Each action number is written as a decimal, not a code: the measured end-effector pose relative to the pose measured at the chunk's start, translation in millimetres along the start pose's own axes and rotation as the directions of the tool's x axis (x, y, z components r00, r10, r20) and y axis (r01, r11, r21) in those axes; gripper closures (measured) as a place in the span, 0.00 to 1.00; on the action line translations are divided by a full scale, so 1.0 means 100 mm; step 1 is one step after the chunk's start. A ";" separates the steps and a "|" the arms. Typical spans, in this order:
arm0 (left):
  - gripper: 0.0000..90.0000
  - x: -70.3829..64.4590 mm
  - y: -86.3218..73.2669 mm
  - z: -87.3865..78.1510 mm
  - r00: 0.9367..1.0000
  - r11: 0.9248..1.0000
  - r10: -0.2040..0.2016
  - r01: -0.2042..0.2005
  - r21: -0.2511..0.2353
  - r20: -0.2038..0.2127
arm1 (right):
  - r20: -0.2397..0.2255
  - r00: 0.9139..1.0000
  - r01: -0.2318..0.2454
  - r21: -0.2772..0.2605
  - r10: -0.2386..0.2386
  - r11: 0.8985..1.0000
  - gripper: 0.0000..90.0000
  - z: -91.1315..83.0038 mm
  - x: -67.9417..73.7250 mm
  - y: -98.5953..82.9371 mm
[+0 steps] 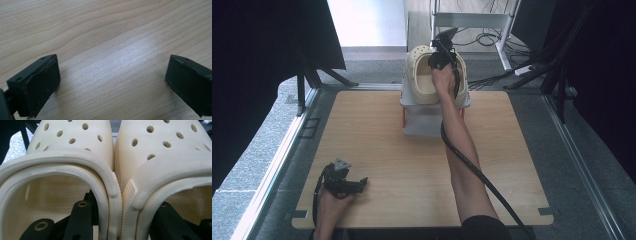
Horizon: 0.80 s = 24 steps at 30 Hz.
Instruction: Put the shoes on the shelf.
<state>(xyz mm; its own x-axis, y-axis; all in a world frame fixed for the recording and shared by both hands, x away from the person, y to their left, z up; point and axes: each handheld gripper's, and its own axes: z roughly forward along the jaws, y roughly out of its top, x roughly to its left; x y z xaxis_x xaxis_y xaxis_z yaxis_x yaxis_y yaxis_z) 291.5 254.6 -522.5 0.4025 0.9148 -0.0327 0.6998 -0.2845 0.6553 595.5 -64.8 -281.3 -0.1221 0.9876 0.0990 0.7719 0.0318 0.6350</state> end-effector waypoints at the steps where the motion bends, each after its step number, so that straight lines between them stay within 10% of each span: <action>1: 0.00 0.00 0.00 0.00 1.000 1.000 0.000 0.000 0.000 0.000 | 0.001 1.000 -0.005 0.002 0.005 1.000 0.73 0.04 -0.01 0.00; 13: 0.00 0.00 0.00 0.00 1.000 1.000 0.001 -0.001 0.000 0.000 | -0.052 0.999 0.006 -0.023 -0.007 1.000 0.56 0.20 -0.05 -0.07; 24: 0.00 -0.01 0.01 0.00 1.000 1.000 0.005 -0.005 0.004 0.005 | -0.098 0.976 0.190 -0.062 -0.195 0.980 0.28 0.01 -0.04 -0.13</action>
<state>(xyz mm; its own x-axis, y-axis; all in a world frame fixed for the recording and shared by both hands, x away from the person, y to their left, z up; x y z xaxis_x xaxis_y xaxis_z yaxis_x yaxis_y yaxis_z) 292.2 253.8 -522.1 0.4089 0.9120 -0.0329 0.7003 -0.2904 0.6521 586.4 -68.6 -290.9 -0.3307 0.9425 0.0476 0.6947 0.2090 0.6882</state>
